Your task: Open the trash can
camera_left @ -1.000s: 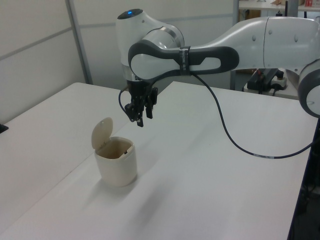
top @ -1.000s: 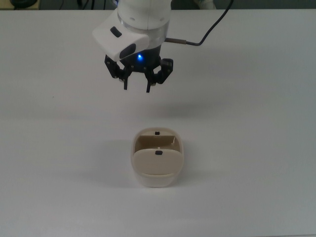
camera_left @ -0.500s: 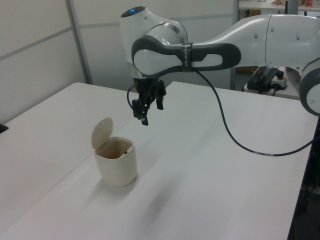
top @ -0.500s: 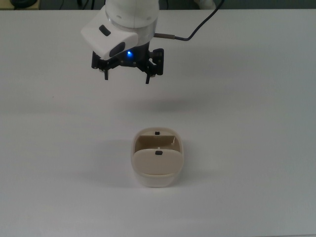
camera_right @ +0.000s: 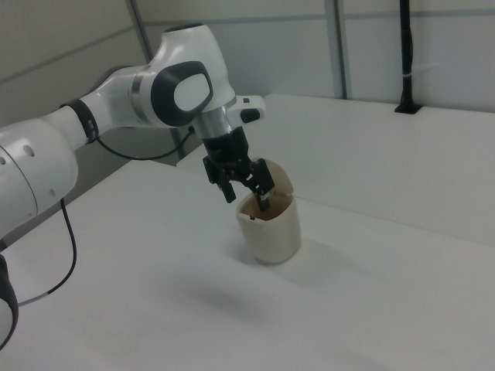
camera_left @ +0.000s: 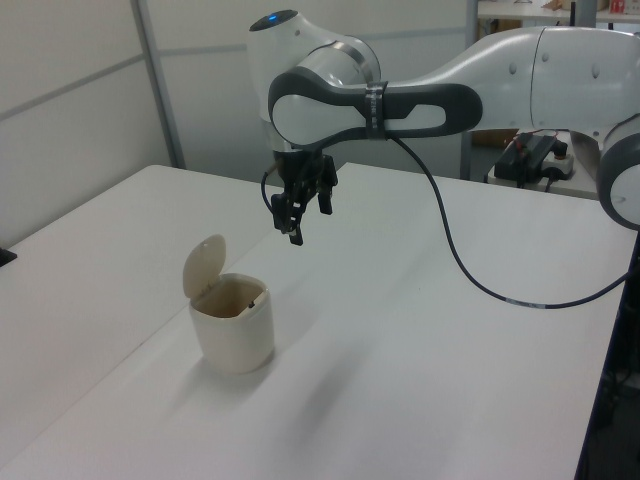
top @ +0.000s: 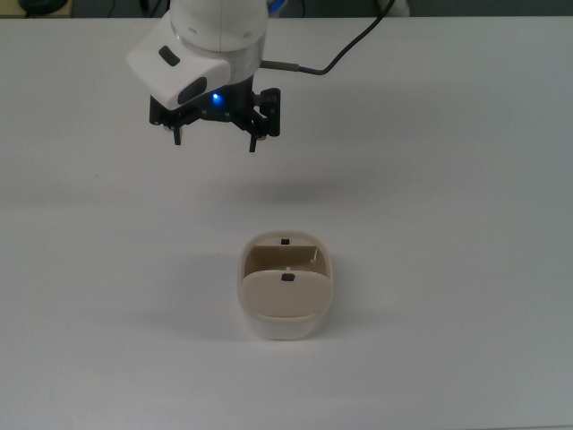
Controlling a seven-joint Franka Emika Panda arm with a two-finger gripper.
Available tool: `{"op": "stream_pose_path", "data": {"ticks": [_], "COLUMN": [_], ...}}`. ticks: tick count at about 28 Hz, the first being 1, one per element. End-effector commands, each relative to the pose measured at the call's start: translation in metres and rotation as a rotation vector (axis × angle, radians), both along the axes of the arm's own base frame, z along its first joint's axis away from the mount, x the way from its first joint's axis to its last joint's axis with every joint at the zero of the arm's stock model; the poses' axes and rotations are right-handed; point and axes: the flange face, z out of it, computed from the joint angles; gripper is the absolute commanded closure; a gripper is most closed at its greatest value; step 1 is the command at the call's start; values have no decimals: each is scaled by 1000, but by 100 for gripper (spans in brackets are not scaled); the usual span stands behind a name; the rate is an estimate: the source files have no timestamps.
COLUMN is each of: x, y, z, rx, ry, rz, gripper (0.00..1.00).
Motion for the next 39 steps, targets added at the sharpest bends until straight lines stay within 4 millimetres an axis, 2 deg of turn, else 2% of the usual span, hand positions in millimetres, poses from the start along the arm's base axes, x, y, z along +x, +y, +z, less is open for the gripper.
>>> {"op": "stream_pose_path", "data": {"ticks": [1, 31, 39], "x": [-9, -8, -7], "y": [-5, -6, -14], "z": [3, 4, 3], "rx": [-1, -1, -1], "ry": [20, 9, 9], "rz": [15, 6, -5], "gripper": [0, 0, 0]}}
